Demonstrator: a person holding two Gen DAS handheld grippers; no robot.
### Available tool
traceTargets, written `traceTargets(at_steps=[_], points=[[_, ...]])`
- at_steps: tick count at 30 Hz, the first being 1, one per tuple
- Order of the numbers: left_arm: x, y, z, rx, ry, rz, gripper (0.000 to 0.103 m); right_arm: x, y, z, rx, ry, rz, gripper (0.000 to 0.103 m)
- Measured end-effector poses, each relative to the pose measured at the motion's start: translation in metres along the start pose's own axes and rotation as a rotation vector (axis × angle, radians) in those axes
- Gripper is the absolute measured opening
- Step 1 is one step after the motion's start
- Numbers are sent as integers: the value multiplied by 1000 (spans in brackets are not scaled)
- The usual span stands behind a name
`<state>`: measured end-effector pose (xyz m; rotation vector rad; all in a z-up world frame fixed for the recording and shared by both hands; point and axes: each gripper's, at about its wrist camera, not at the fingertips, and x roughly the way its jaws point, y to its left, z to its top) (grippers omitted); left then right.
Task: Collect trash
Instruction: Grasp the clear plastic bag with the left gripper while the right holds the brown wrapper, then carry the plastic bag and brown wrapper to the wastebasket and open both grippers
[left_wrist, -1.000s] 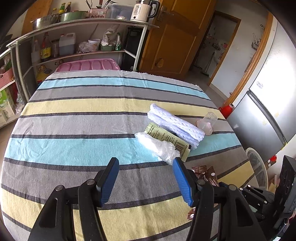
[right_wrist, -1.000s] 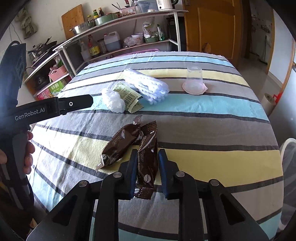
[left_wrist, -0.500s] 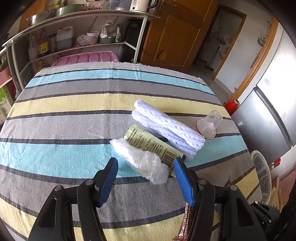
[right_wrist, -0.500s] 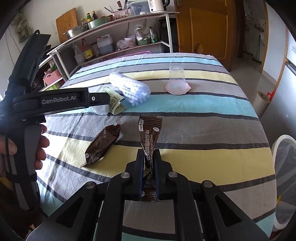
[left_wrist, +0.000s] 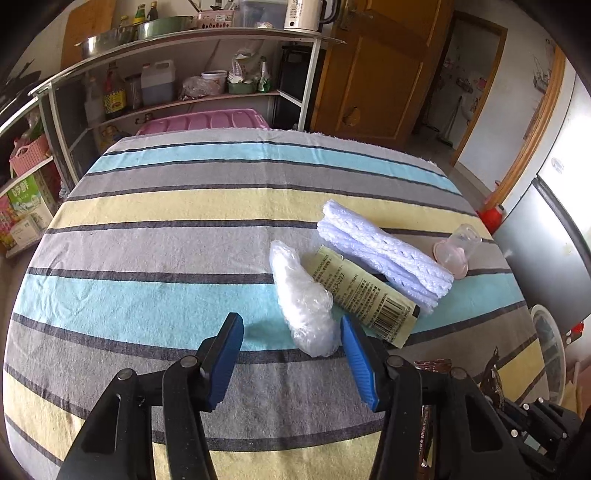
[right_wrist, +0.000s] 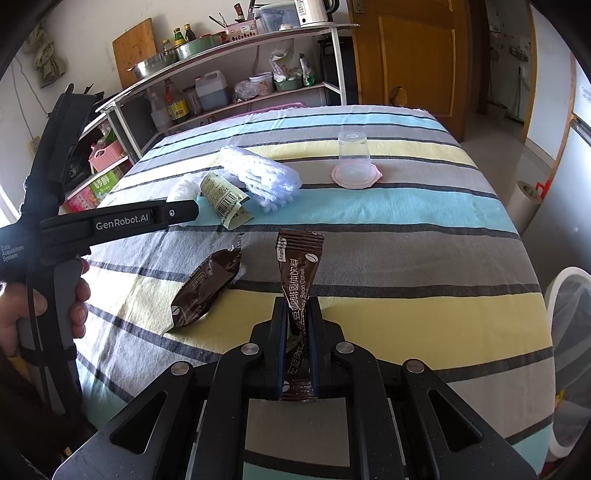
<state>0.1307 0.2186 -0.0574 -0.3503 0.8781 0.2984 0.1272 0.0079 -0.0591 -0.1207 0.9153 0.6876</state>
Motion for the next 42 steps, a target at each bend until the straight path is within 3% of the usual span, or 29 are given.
traceTargets(at_steps=[9,11,13,29,42], points=[[11,2,7,-1,1,24,54,0,-3,0,4,-2,5,10],[11,2,7,4,-1,27,36,0,-3,-1,5,-3,6,10],[10,1,8,19,-2,27,30,0,-3,-1,5,-3,5,10],[-19,-12,-2,99,-35,-16,29,-7,-5,-1,11,-28,1,10],[-64,-63,-15,239,-88,-119,29,-45,-21,-3,56,-106,-28,9]])
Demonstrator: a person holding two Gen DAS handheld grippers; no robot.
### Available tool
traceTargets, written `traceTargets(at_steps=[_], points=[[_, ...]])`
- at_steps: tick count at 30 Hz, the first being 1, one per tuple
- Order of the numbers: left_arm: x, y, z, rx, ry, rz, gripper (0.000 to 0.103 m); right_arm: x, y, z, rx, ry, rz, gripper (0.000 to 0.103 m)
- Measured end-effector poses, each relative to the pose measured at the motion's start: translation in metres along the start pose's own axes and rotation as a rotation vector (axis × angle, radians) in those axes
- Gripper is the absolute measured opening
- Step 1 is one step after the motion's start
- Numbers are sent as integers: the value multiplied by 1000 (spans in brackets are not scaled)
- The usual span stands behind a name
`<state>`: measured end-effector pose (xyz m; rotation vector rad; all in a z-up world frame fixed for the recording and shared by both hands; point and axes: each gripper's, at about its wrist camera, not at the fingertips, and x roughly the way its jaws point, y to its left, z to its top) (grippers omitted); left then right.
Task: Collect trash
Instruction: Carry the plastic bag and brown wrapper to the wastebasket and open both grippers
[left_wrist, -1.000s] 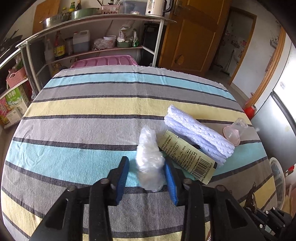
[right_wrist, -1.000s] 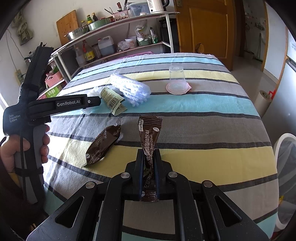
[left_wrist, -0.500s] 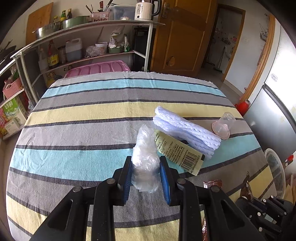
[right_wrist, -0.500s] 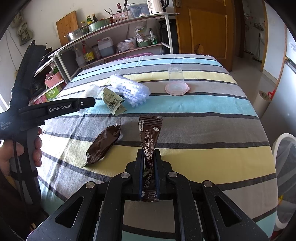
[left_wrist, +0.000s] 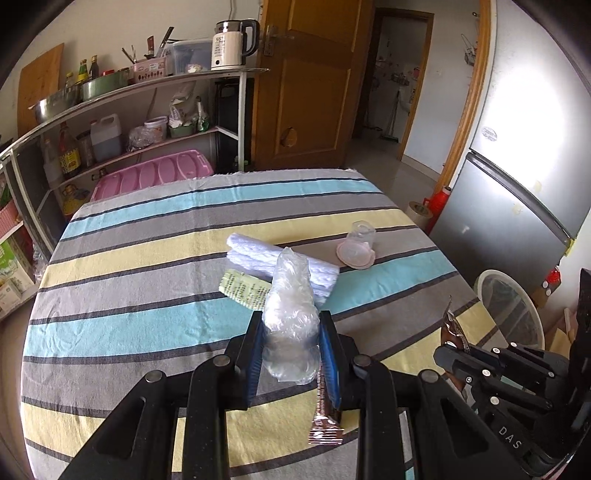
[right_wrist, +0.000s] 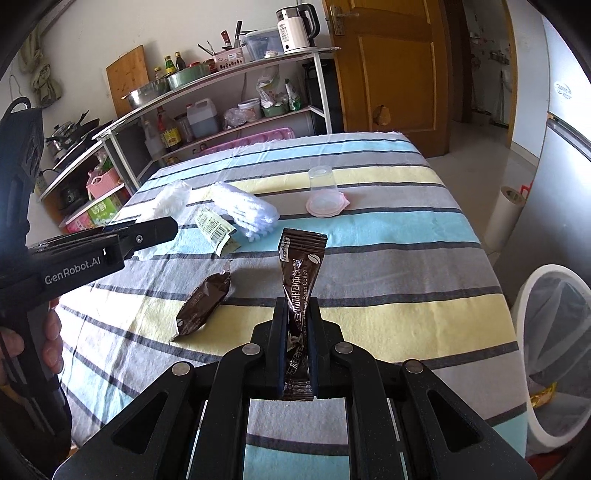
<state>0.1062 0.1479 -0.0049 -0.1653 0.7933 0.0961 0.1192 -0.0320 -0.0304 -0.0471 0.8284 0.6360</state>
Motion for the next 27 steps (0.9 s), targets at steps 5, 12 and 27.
traceTargets(at_steps=[5,12,27], points=[[-3,-35,4,80,-9,-58,29,-19,-21,-1,34,-31,-38,9],[-3,-93,10,182,-25,-144,29,-52,-62,-5,104,-76,-119,9],[25,-221,8,371,31,-321,29,-115,-160,-30,262,-116,-303,9]])
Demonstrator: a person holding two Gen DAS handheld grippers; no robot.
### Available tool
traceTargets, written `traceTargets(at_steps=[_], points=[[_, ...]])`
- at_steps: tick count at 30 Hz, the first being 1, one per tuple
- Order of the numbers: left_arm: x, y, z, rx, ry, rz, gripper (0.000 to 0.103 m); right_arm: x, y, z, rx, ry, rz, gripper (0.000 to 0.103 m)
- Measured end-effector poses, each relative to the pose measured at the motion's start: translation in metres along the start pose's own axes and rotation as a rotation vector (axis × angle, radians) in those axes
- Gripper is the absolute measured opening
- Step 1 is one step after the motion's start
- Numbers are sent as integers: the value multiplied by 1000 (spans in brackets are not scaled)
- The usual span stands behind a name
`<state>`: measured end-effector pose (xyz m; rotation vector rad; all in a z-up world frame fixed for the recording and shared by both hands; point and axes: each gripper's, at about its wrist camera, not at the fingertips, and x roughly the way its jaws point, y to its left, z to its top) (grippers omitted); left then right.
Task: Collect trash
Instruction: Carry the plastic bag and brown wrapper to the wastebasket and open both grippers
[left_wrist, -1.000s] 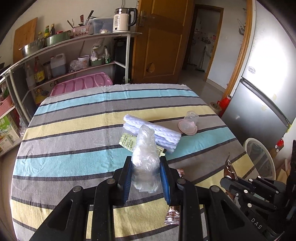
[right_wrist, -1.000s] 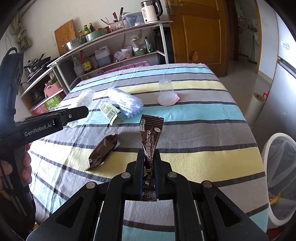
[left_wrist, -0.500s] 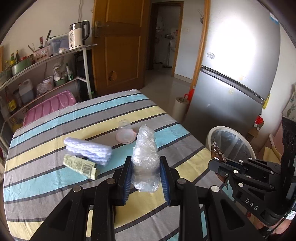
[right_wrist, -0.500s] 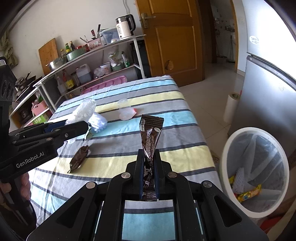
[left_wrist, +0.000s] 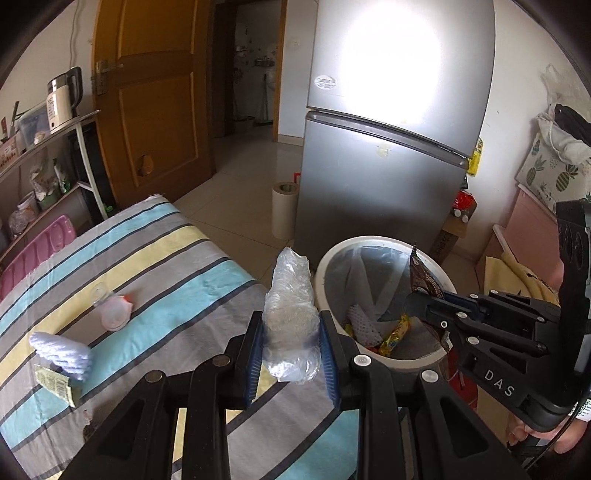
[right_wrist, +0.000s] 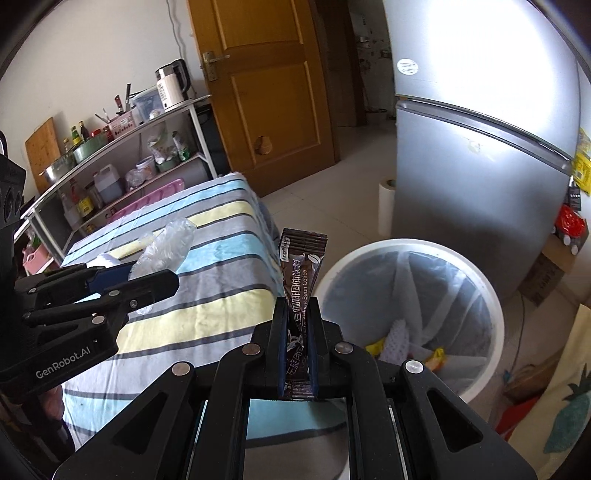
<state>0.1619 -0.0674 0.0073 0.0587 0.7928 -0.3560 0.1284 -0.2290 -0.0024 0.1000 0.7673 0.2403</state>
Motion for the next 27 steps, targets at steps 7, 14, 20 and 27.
traceTargets(at_steps=[7,14,20,27], points=[[37,-44,11,57,42,-66,29,5,-47,0,72,28,-84,9],[75,-62,13,68,110,-94,29,18,-74,-9,122,76,-141,10],[101,-64,11,64,160,-89,29,33,-94,-15,152,122,-177,10],[108,-73,11,90,159,-85,39,44,-105,-20,162,153,-223,12]])
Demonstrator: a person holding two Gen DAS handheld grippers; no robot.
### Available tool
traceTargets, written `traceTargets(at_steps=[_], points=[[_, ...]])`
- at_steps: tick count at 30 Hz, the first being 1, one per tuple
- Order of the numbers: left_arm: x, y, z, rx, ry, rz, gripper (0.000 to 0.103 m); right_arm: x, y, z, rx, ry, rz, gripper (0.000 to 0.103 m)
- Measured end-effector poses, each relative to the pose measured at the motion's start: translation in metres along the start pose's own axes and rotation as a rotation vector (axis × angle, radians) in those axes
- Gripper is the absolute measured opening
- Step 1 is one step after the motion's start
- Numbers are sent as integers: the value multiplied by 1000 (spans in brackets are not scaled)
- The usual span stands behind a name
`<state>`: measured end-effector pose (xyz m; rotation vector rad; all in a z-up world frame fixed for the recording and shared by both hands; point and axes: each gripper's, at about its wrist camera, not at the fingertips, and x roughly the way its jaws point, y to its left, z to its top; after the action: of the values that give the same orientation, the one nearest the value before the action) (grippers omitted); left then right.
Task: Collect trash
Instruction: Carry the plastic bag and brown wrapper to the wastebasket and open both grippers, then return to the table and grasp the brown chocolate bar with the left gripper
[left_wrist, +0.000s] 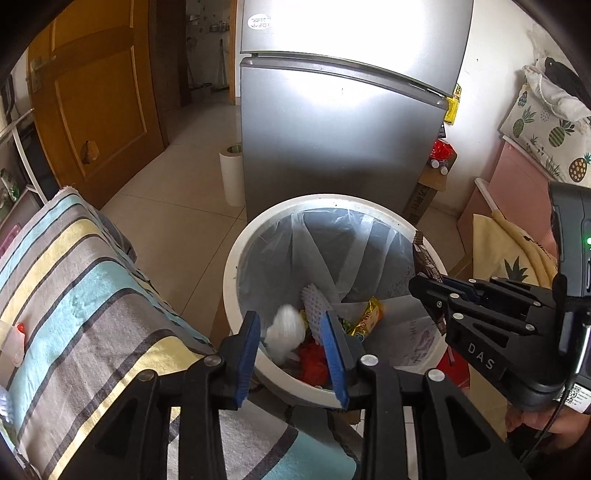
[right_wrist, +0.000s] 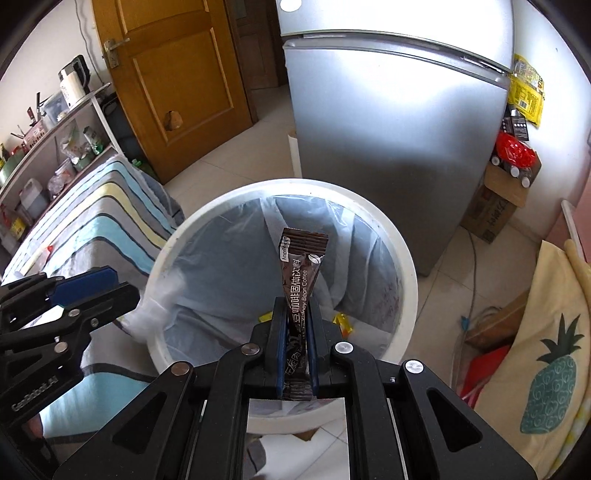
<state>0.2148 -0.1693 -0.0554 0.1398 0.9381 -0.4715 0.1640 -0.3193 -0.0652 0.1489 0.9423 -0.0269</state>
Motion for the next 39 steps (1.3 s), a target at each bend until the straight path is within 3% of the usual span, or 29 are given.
traceTargets(at_steps=[2,6,18,24,39], points=[[0,1,-1,-4,-3,2,45,1,-2,0,9,5,-6,20],[-3,6,0,-24,-6,1,45,-2,-3,-1,15,-4,7,44],[-38,27,-11,-67,-62,33,45,-18,14,-3,11,-46,43,45],[-72,58,-31,-124,-99,106,46,-33,40,-4,-24,-80,90,45],[-154,188,-135,-416,-108,440,49,-36,144,-16,-187,-84,270,45]])
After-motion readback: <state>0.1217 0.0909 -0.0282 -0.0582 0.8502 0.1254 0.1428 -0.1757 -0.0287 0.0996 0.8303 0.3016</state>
